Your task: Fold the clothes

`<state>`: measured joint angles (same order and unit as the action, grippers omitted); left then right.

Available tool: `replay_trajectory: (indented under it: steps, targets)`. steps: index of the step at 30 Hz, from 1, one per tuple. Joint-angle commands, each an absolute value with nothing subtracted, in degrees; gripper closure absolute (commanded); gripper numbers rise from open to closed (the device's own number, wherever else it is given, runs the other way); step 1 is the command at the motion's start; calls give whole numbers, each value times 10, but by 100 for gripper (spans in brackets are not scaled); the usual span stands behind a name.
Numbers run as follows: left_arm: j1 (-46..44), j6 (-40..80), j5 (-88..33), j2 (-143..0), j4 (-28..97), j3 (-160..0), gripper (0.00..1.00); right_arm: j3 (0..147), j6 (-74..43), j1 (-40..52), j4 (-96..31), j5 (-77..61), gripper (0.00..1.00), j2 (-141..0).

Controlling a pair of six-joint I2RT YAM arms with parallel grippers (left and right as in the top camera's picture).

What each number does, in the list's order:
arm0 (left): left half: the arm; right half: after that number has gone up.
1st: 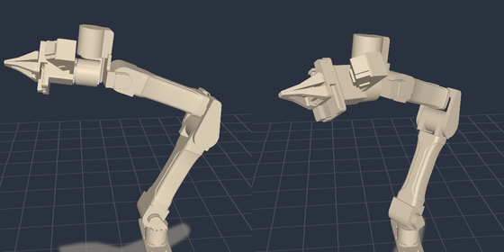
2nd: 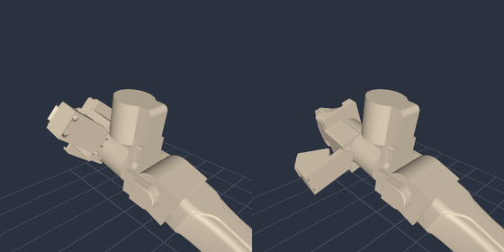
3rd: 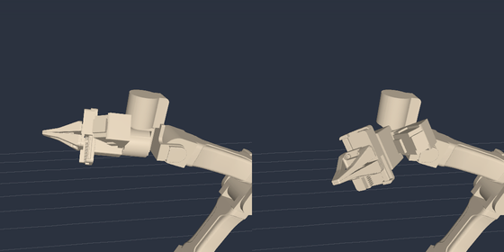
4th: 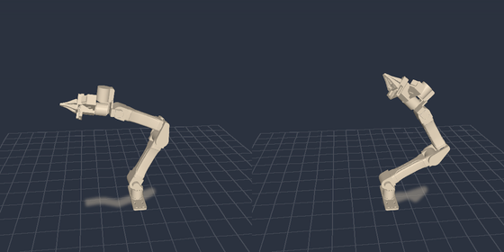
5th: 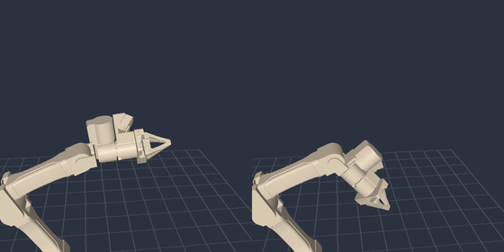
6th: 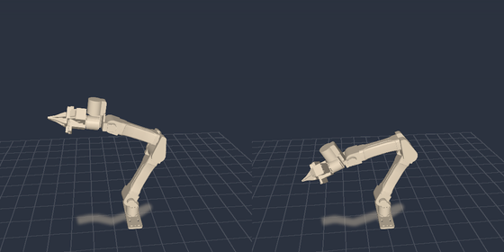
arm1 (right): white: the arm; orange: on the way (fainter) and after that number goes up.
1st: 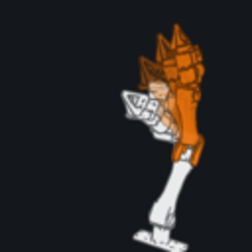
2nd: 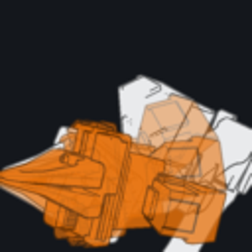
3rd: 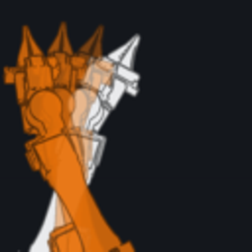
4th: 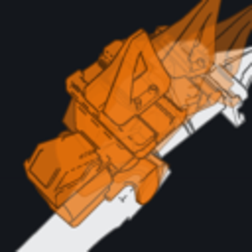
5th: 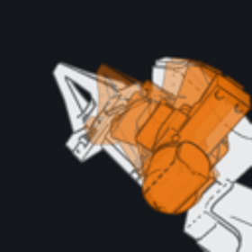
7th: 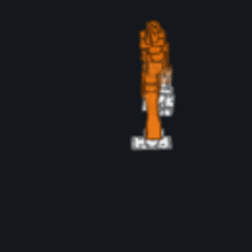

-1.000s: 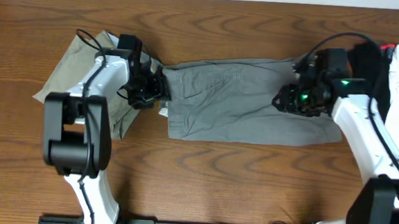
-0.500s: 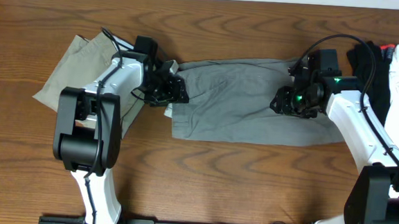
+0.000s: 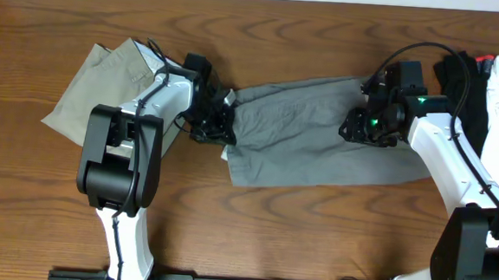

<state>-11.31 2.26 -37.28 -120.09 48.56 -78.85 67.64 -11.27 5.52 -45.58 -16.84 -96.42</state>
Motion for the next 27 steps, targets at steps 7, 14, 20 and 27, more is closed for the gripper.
replay_trajectory:
  steps: [7,14,20,27]
  targets:
    - [-61,6,-255,-1087,684,-969,94,673,-104,60,-458,-164,57,-967]
    - [-60,-5,-179,-1073,809,-1153,94,673,-107,58,-460,-163,56,-967]
    - [-60,-4,-173,-1074,831,-1199,94,673,-107,56,-462,-163,56,-967]
    - [-60,-4,-172,-1091,836,-1183,94,673,-106,57,-456,-179,54,-967]
